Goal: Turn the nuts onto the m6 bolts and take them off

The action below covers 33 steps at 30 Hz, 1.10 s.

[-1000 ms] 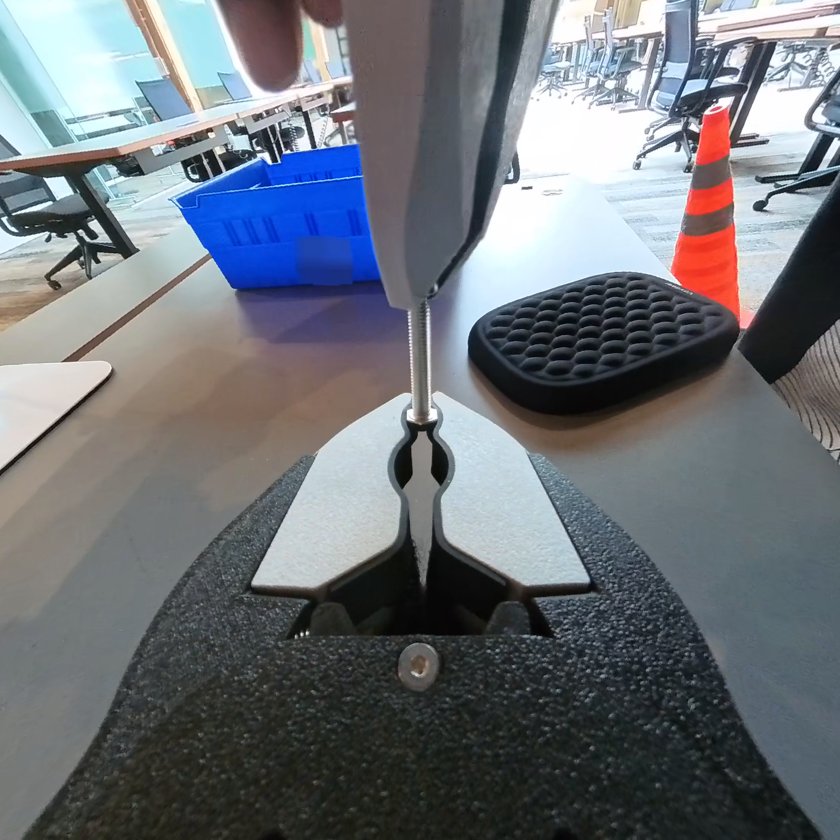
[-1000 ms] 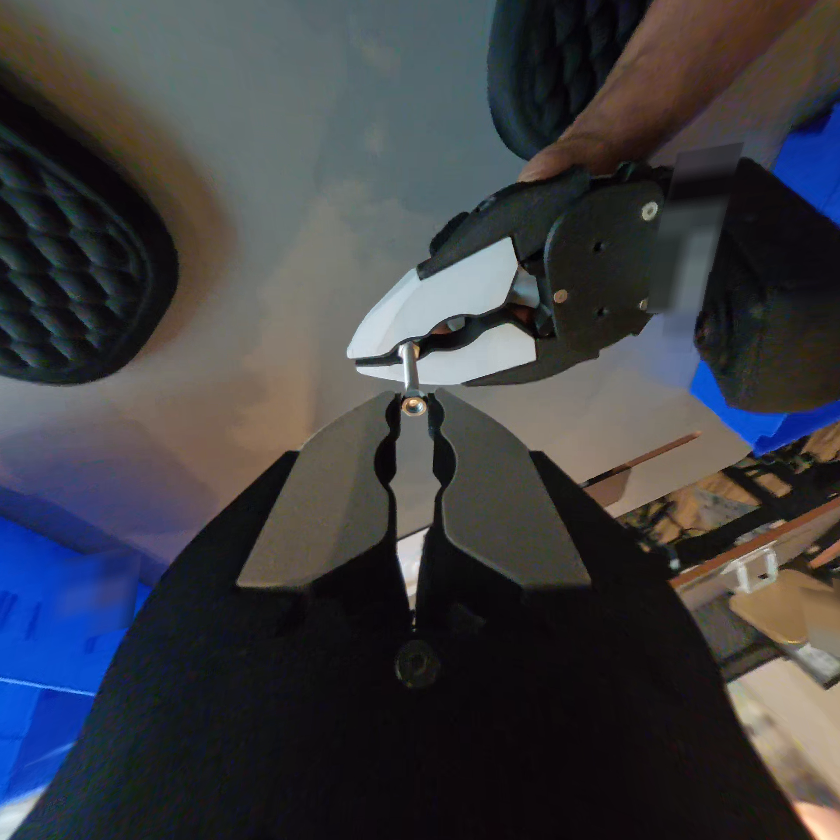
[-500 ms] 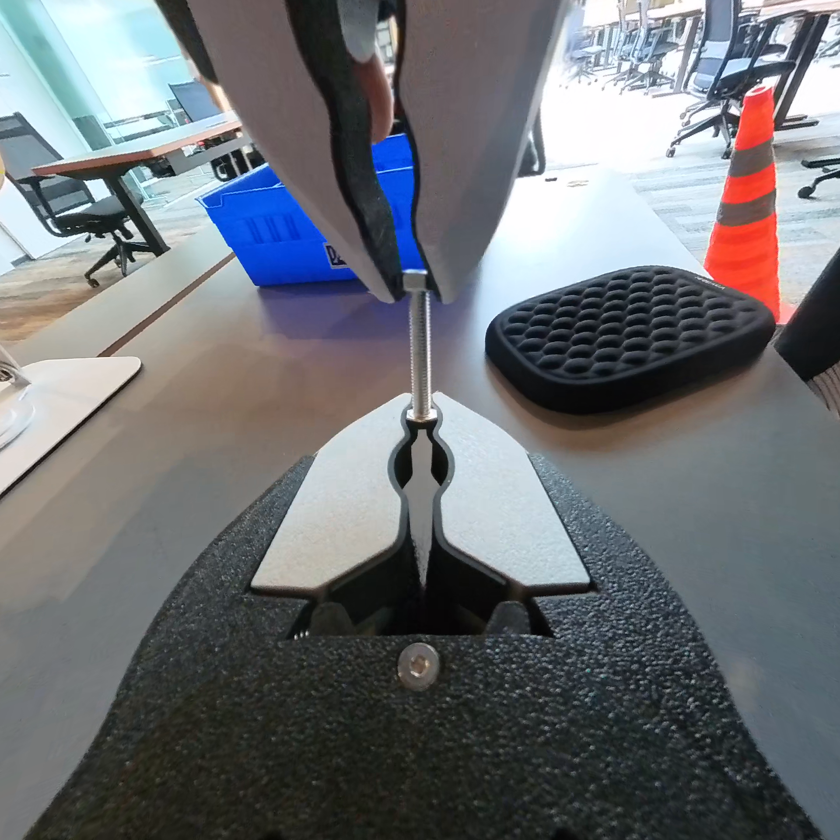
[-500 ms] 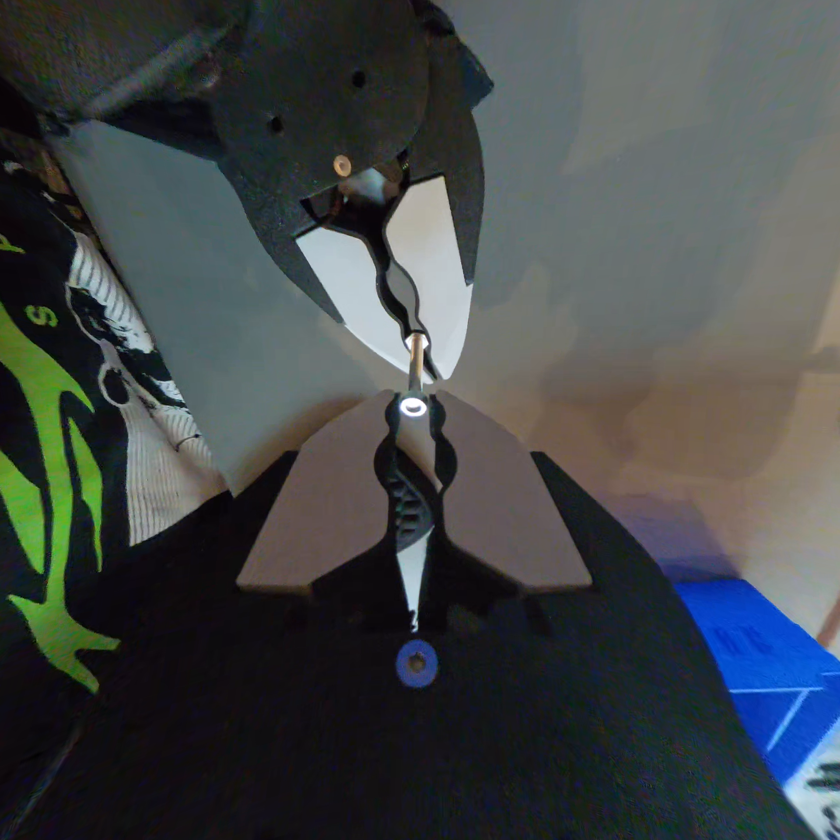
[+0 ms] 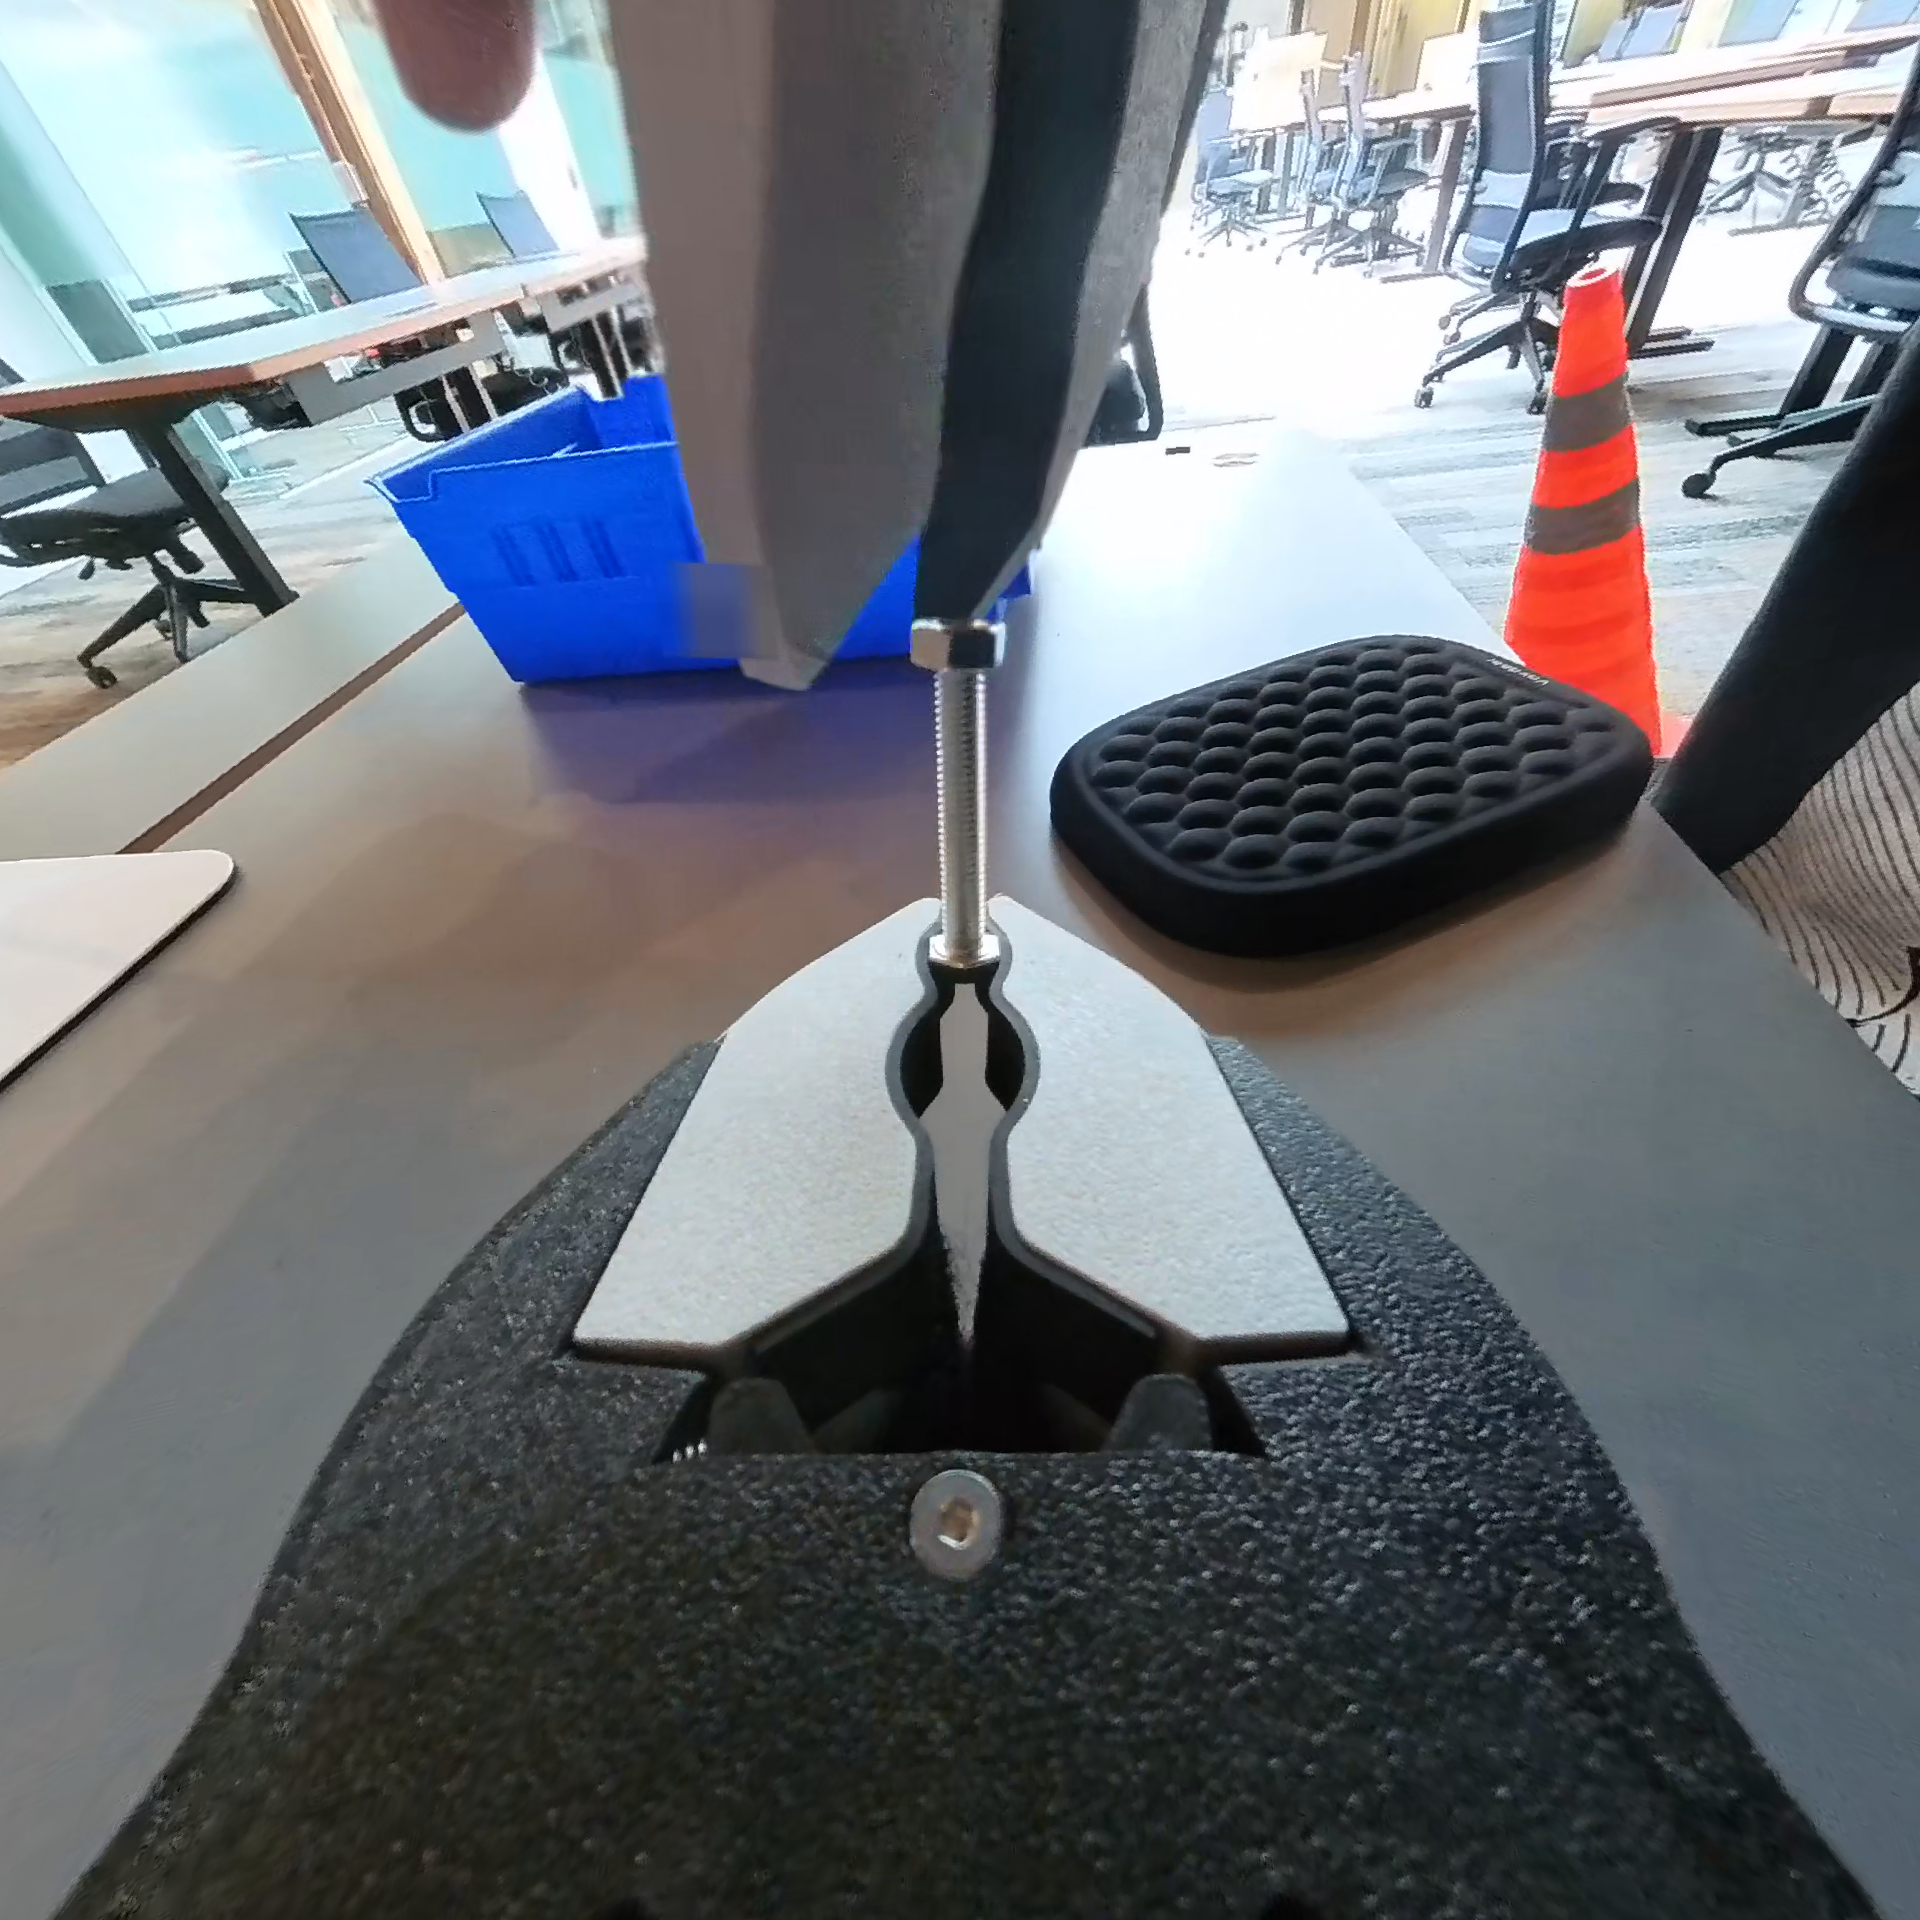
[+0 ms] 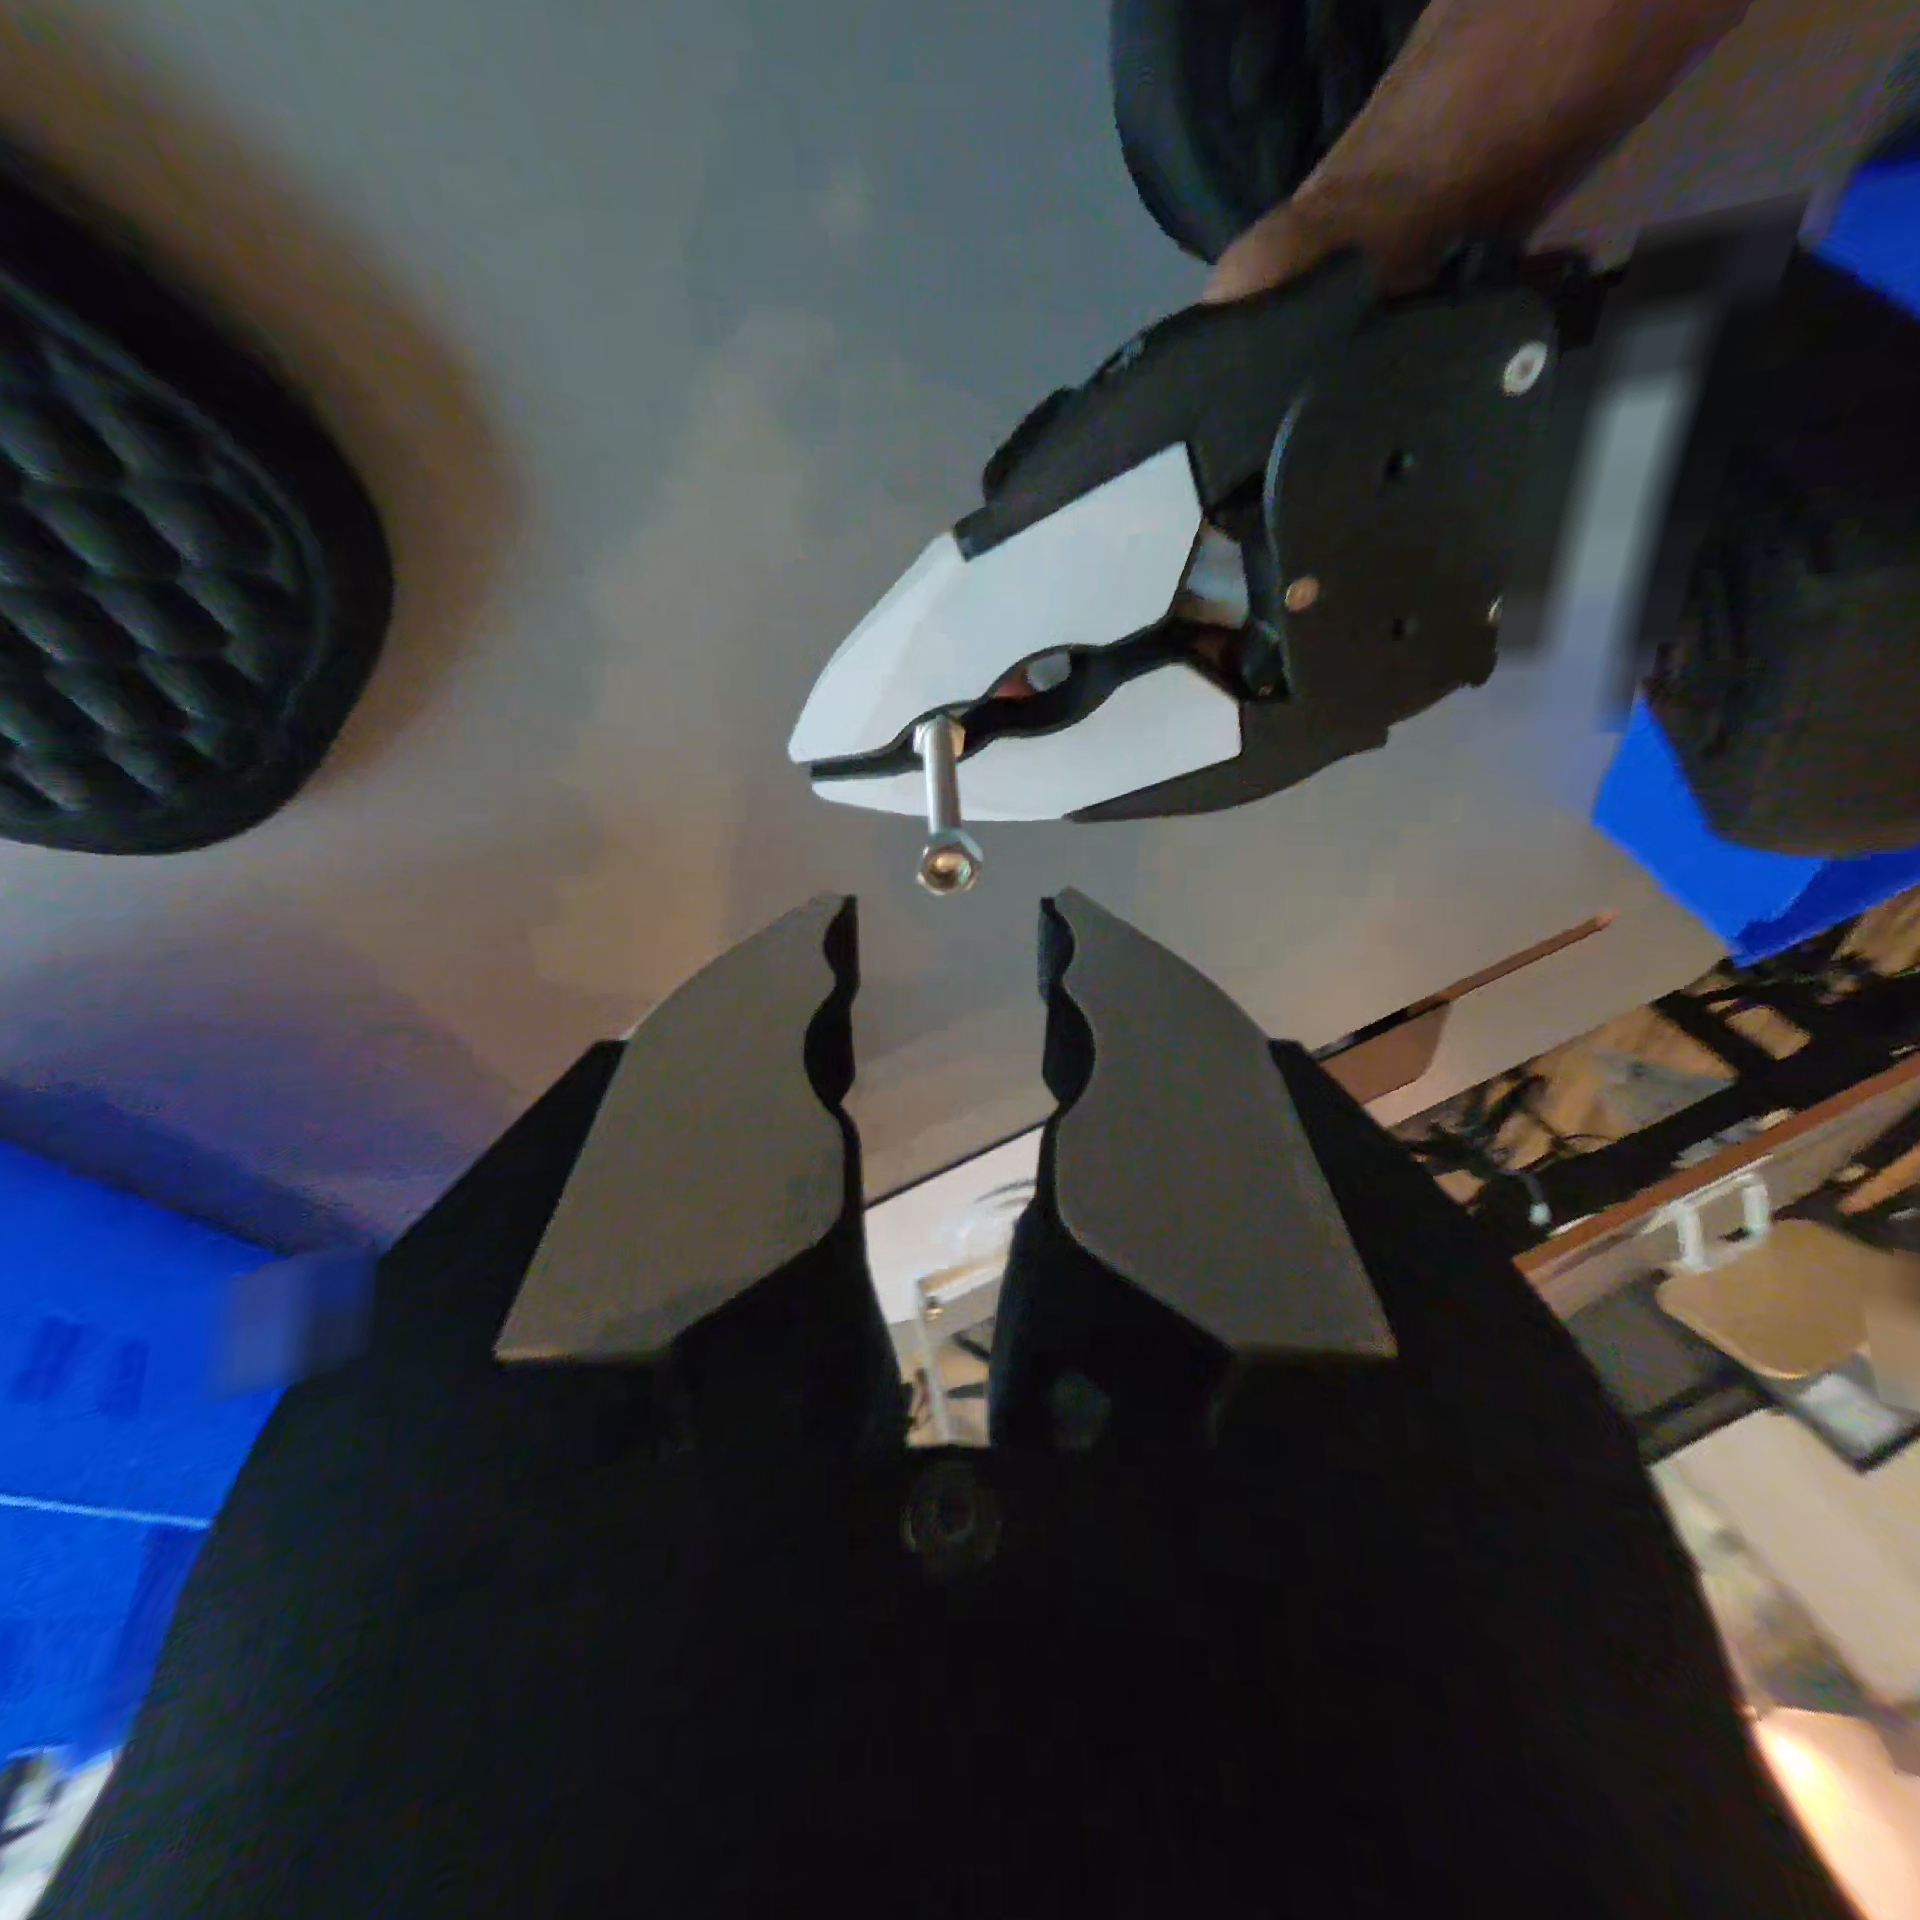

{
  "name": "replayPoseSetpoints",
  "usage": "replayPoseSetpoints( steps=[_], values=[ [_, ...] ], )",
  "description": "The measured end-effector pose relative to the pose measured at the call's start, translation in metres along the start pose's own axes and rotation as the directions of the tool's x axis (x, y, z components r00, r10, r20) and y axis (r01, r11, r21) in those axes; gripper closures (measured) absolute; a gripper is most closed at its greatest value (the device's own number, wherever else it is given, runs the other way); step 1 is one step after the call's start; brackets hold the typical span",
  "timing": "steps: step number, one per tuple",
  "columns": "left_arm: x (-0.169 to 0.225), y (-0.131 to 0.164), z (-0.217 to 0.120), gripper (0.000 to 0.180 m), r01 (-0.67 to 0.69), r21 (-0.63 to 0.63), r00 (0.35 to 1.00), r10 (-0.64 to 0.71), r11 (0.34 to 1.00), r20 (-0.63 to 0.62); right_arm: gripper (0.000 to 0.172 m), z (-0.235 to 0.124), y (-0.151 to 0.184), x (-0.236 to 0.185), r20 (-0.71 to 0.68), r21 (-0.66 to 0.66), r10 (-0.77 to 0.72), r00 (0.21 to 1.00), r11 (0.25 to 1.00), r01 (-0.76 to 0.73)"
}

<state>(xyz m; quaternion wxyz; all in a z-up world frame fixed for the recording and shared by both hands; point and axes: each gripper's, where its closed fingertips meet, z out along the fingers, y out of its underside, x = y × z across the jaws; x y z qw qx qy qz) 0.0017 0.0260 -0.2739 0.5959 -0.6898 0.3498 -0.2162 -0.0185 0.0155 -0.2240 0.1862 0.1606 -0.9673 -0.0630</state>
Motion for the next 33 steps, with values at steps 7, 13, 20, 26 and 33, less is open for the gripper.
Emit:
replayPoseSetpoints(
  steps=[7, 13, 20, 26, 33],
  values=[
    [0.001, 0.0, 0.0, 0.178, -0.001, 0.003, 1.0, 0.001, 1.0, -0.006, 0.152, 0.002, -0.008, -0.002, 0.002, 0.02, -0.118, 0.993, 0.993, 0.118],
    [0.002, -0.001, 0.0, 0.178, -0.009, 0.004, 1.0, 0.009, 1.0, -0.004, 0.161, 0.002, -0.011, -0.001, 0.016, 0.053, 0.015, 1.0, 0.998, -0.016],
    [-0.007, -0.004, -0.003, 0.178, -0.006, 0.02, 0.998, 0.005, 1.0, 0.058, 0.161, 0.001, -0.005, 0.003, 0.102, -0.002, 0.645, 0.757, 0.762, -0.648],
    [-0.008, 0.002, -0.001, 0.178, -0.018, -0.013, 0.997, 0.019, 1.0, 0.069, 0.16, 0.004, -0.009, -0.011, 0.165, -0.167, 0.964, 0.209, 0.236, -0.957],
    [-0.008, 0.0, -0.002, 0.178, -0.005, -0.003, 0.998, 0.006, 1.0, 0.058, 0.123, 0.002, 0.003, -0.006, 0.126, -0.088, 0.847, 0.516, 0.528, -0.845]
  ],
)
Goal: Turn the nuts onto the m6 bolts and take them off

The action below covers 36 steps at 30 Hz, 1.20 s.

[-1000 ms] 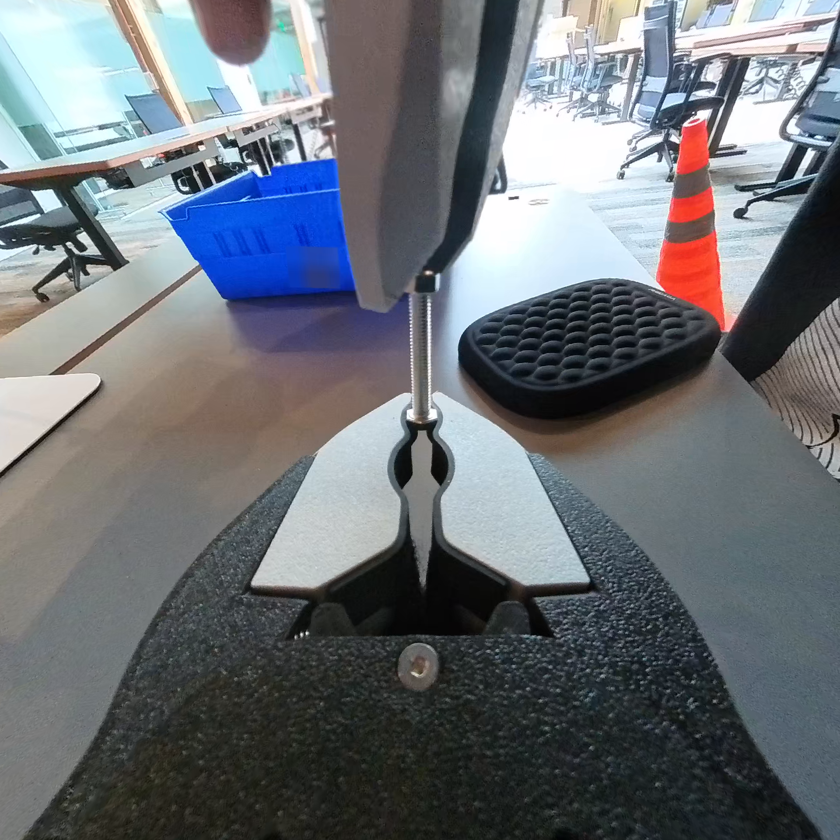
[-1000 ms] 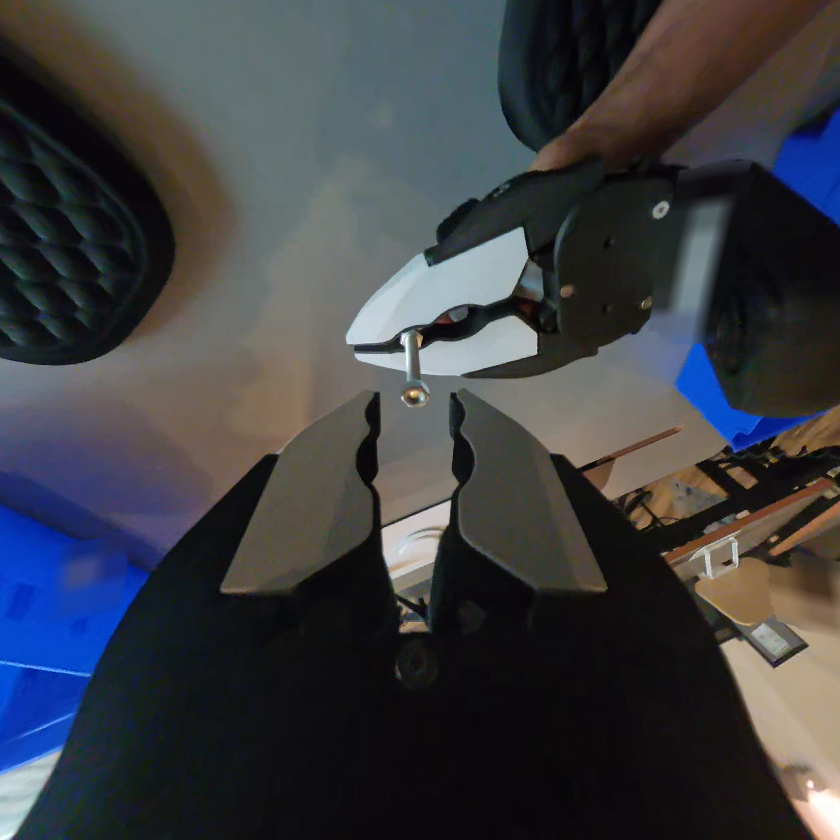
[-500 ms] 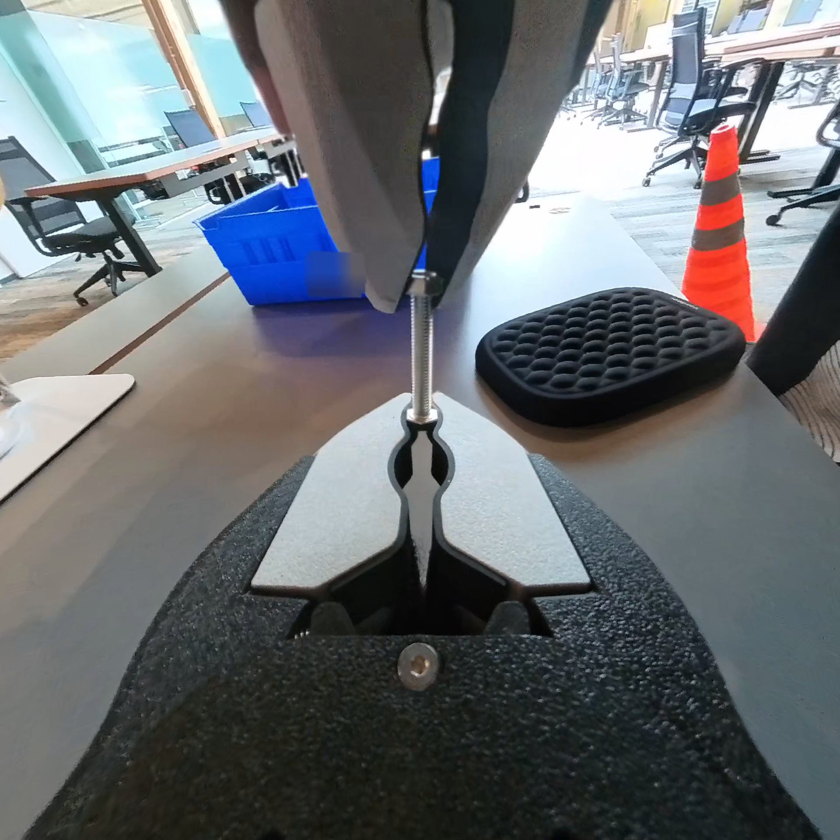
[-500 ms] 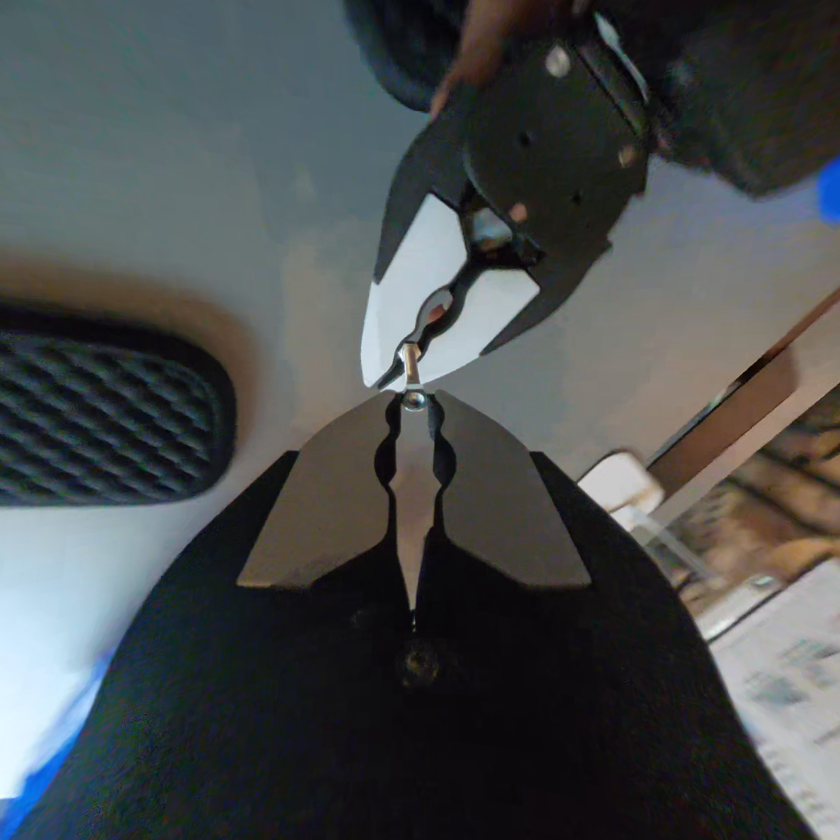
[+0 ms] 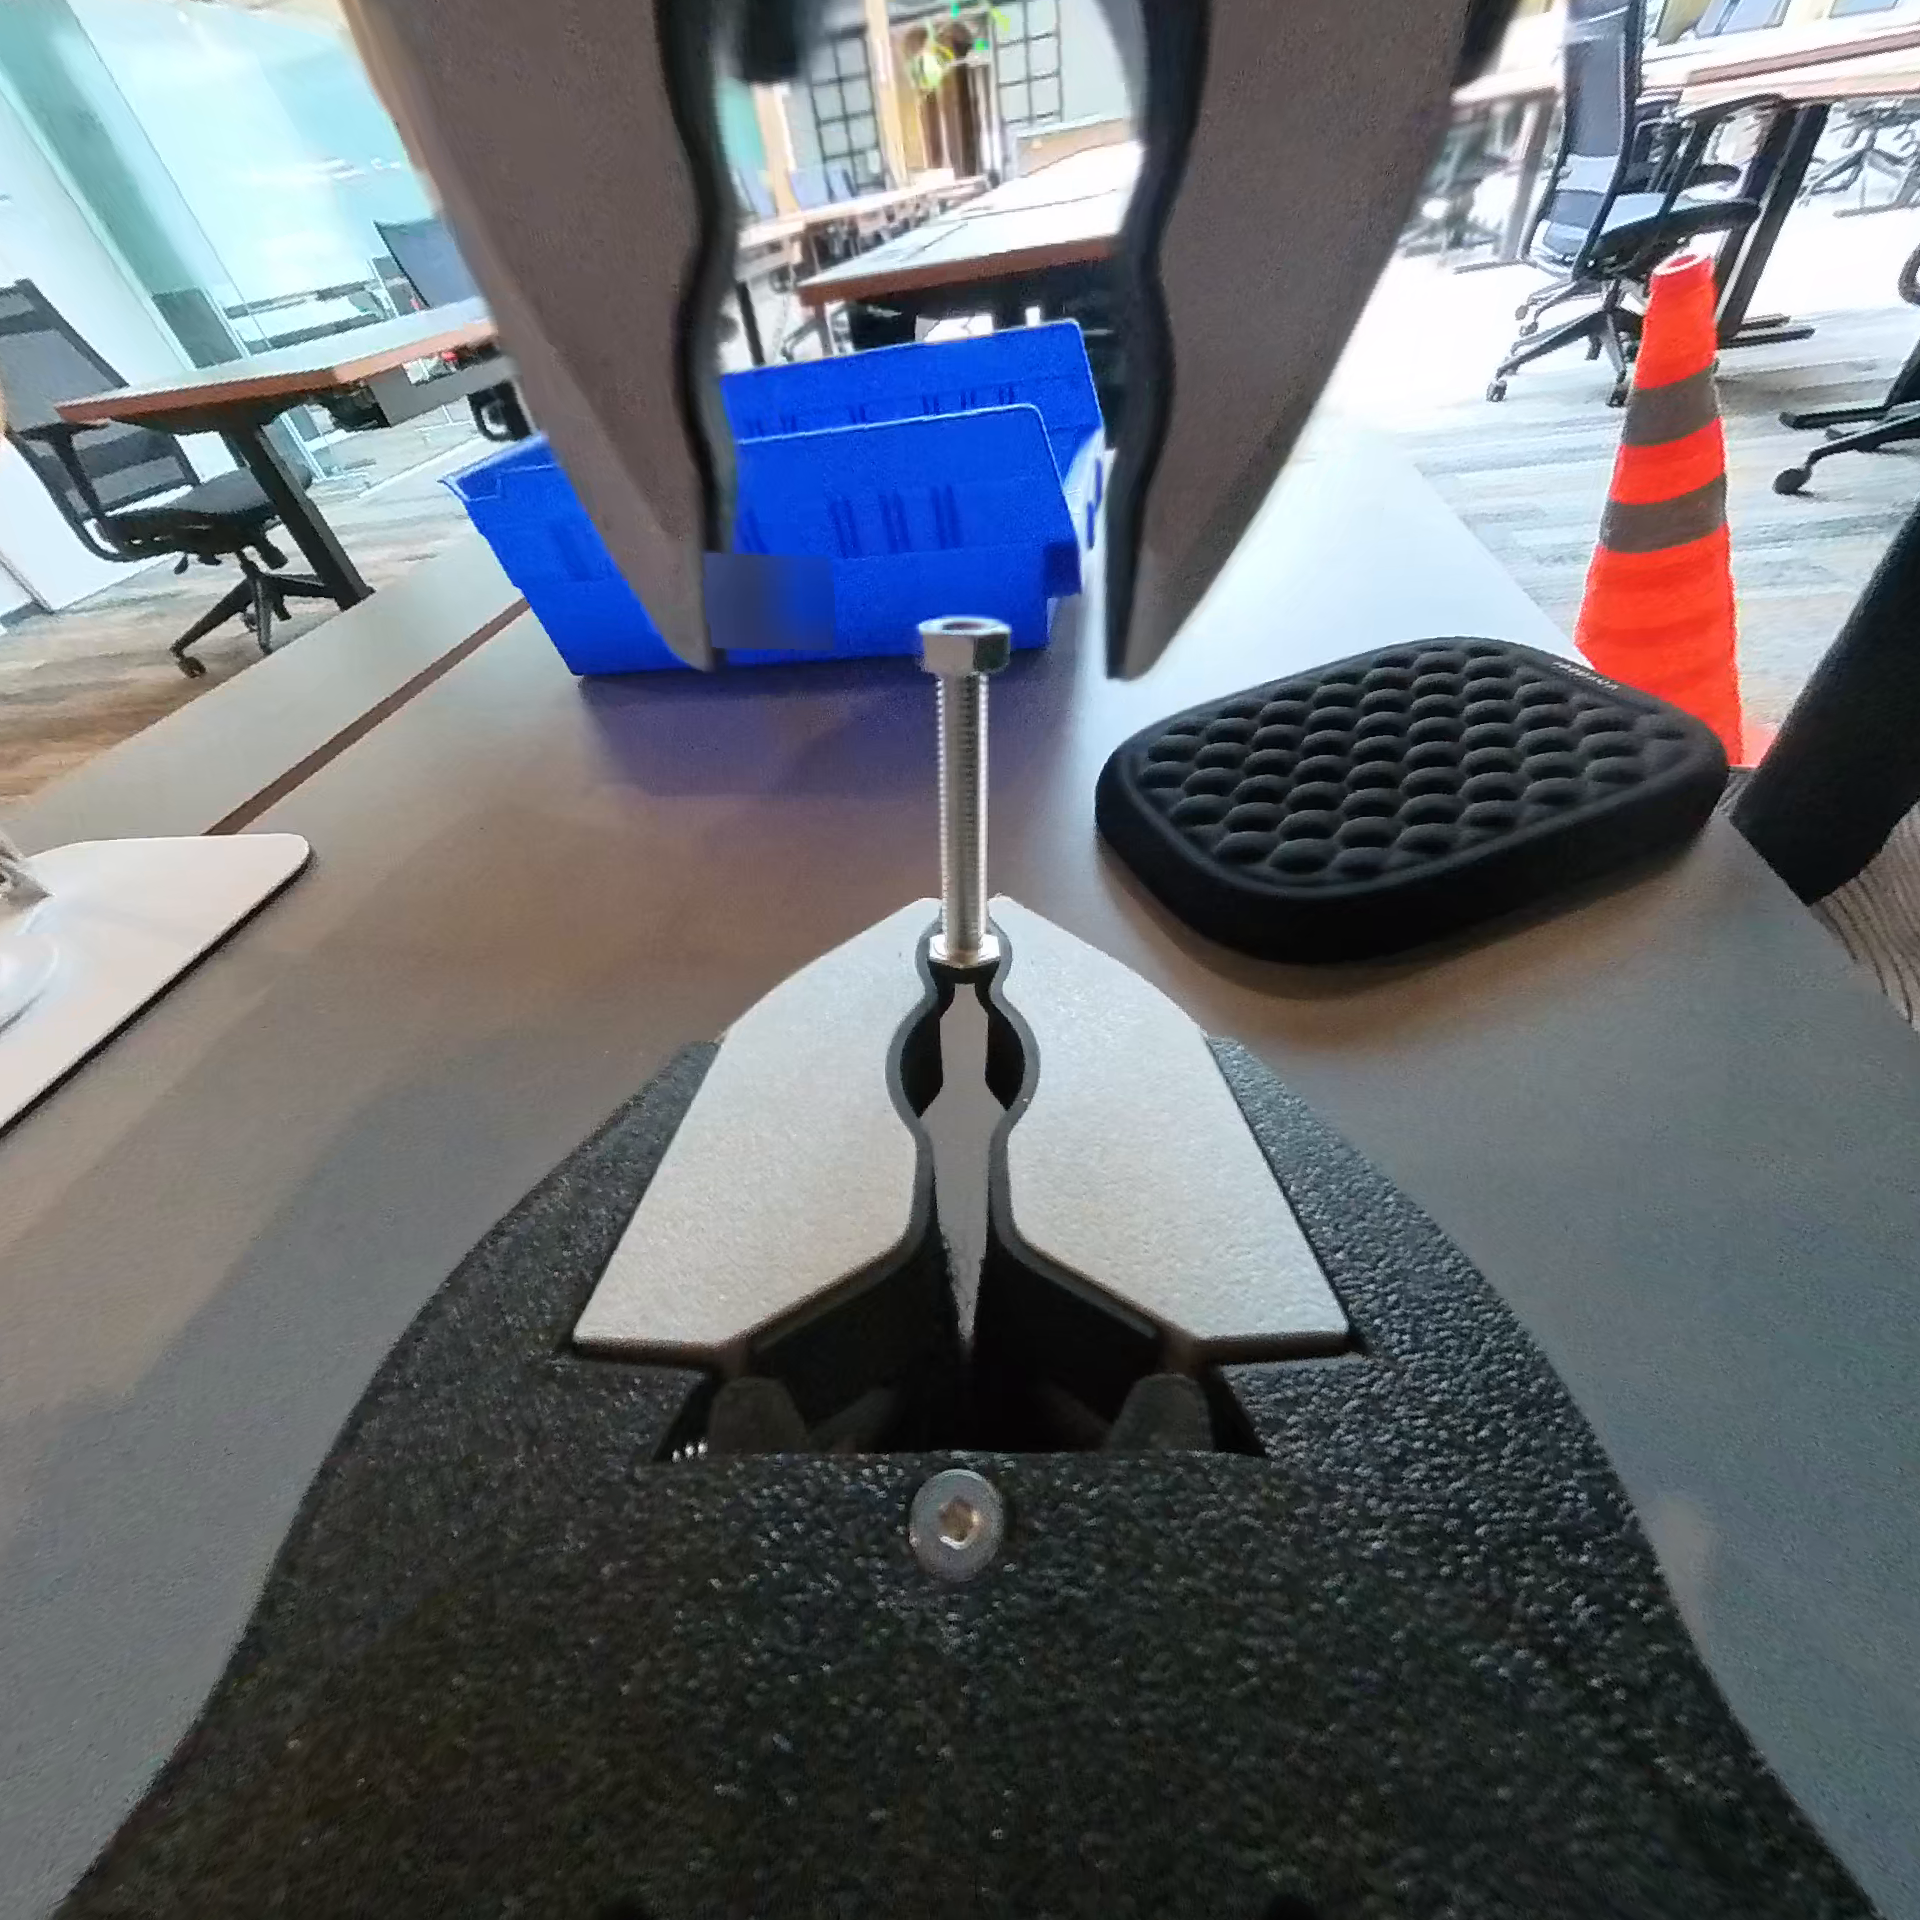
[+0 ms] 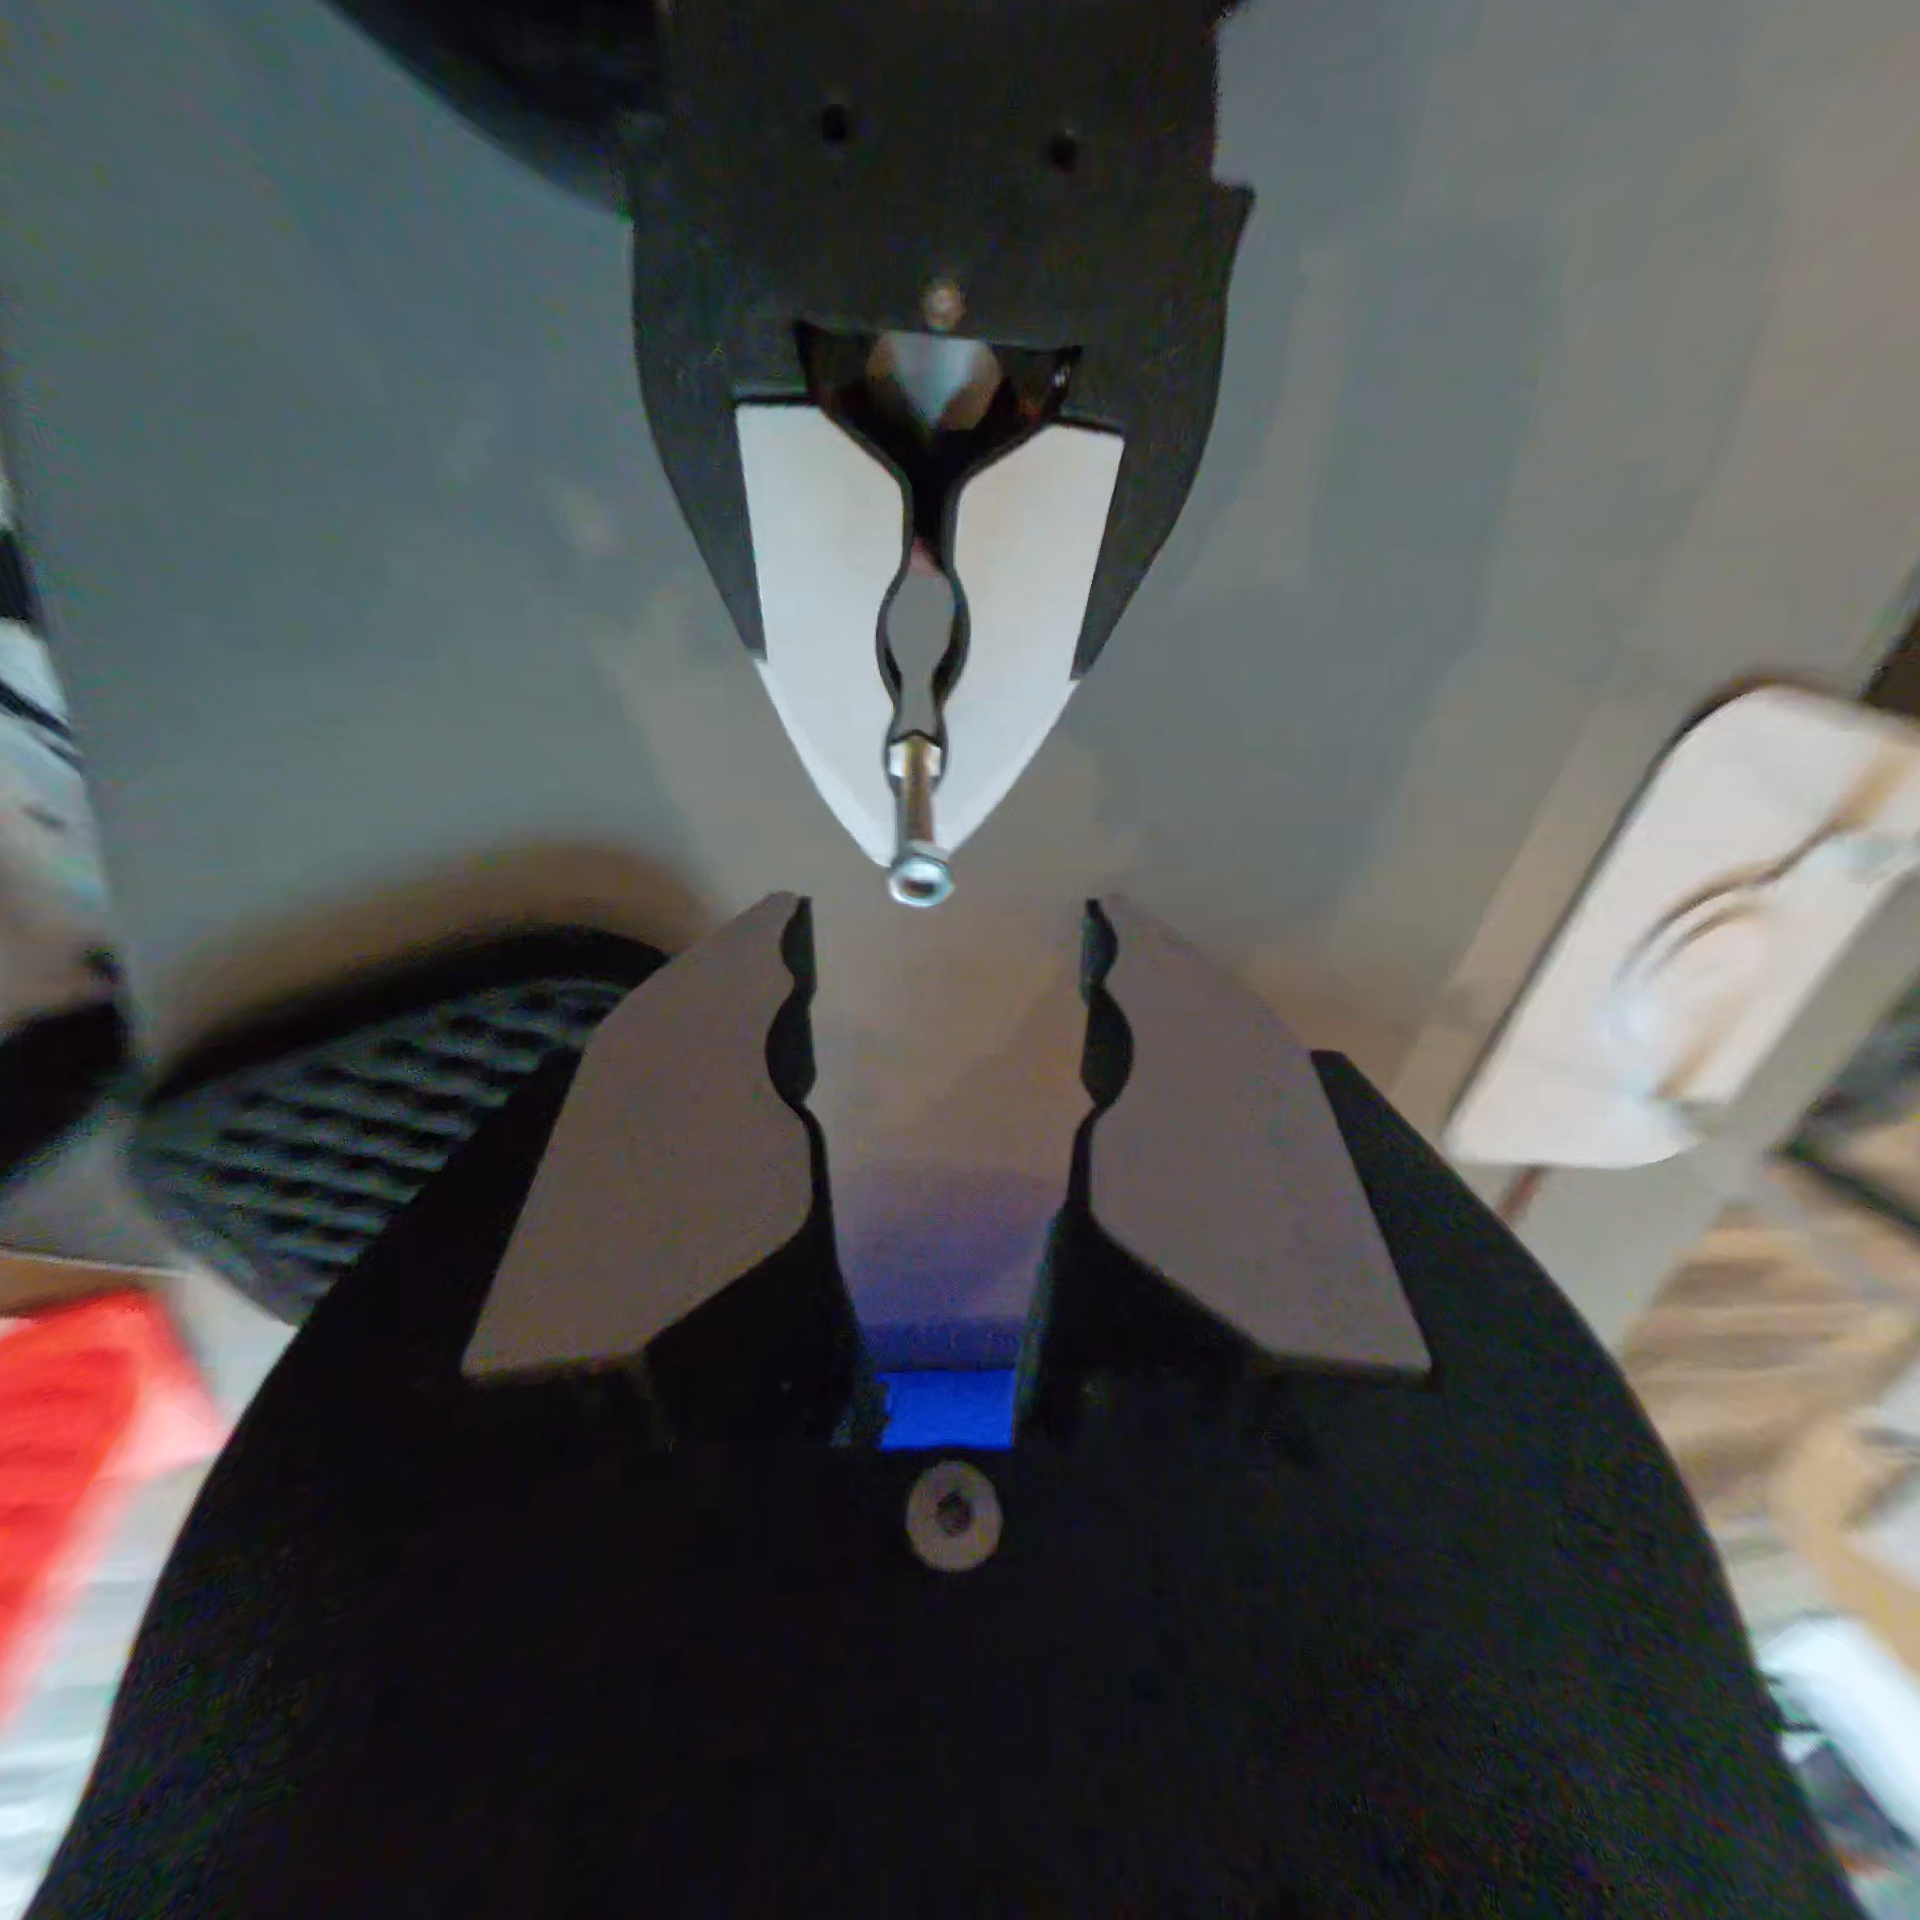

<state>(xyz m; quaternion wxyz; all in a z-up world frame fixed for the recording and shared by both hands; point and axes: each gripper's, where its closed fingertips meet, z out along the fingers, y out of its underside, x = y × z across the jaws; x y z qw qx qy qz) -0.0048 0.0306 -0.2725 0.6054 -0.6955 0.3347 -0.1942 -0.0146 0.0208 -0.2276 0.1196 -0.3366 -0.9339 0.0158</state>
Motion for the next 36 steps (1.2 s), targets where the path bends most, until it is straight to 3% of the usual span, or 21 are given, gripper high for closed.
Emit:
replayPoseSetpoints(
  steps=[2, 5, 7, 10, 18, 23, 27, 30, 33, 36],
  values=[
    [0.001, 0.0, 0.0, 0.178, -0.004, -0.004, 1.0, 0.004, 1.0, -0.007, 0.12, -0.006, -0.002, 0.004, -0.056, 0.013, -0.269, 0.962, 0.963, 0.27],
    [0.003, 0.001, 0.001, 0.178, -0.004, -0.007, 1.0, 0.003, 1.0, -0.018, 0.122, -0.011, -0.002, 0.007, -0.154, -0.035, -0.645, 0.748, 0.76, 0.649],
    [0.004, 0.001, 0.001, 0.178, -0.002, -0.007, 1.0, 0.002, 1.0, -0.025, 0.13, -0.011, -0.007, 0.005, -0.201, -0.061, -0.783, 0.588, 0.61, 0.79],
    [0.004, 0.001, 0.001, 0.178, -0.003, -0.007, 0.999, 0.003, 1.0, -0.033, 0.143, -0.008, -0.011, 0.003, -0.217, -0.09, -0.87, 0.443, 0.47, 0.878],
    [0.006, 0.0, 0.001, 0.178, 0.002, 0.0, 0.999, -0.002, 1.0, -0.047, 0.143, -0.002, -0.012, -0.003, -0.175, -0.096, -0.907, 0.383, 0.403, 0.91],
    [0.007, 0.0, 0.001, 0.178, 0.003, 0.004, 0.999, -0.002, 1.0, -0.052, 0.158, 0.0, -0.012, -0.008, -0.173, -0.082, -0.912, 0.372, 0.39, 0.917],
    [0.007, 0.0, 0.001, 0.178, -0.002, 0.003, 0.999, 0.002, 1.0, -0.051, 0.162, 0.0, -0.011, -0.01, -0.161, -0.058, -0.885, 0.437, 0.451, 0.891],
    [0.005, -0.001, 0.001, 0.178, -0.005, 0.006, 0.999, 0.005, 1.0, -0.034, 0.162, 0.0, -0.011, -0.008, -0.148, -0.025, -0.779, 0.609, 0.619, 0.785],
    [0.001, -0.003, -0.001, 0.178, 0.003, 0.018, 1.0, -0.002, 1.0, -0.011, 0.162, -0.001, -0.012, -0.005, -0.098, 0.014, -0.527, 0.844, 0.847, 0.531],
    [0.0, -0.004, -0.001, 0.178, -0.005, 0.023, 1.0, 0.005, 1.0, 0.003, 0.162, -0.002, -0.011, -0.006, -0.029, 0.028, -0.187, 0.982, 0.982, 0.188]
  ],
)
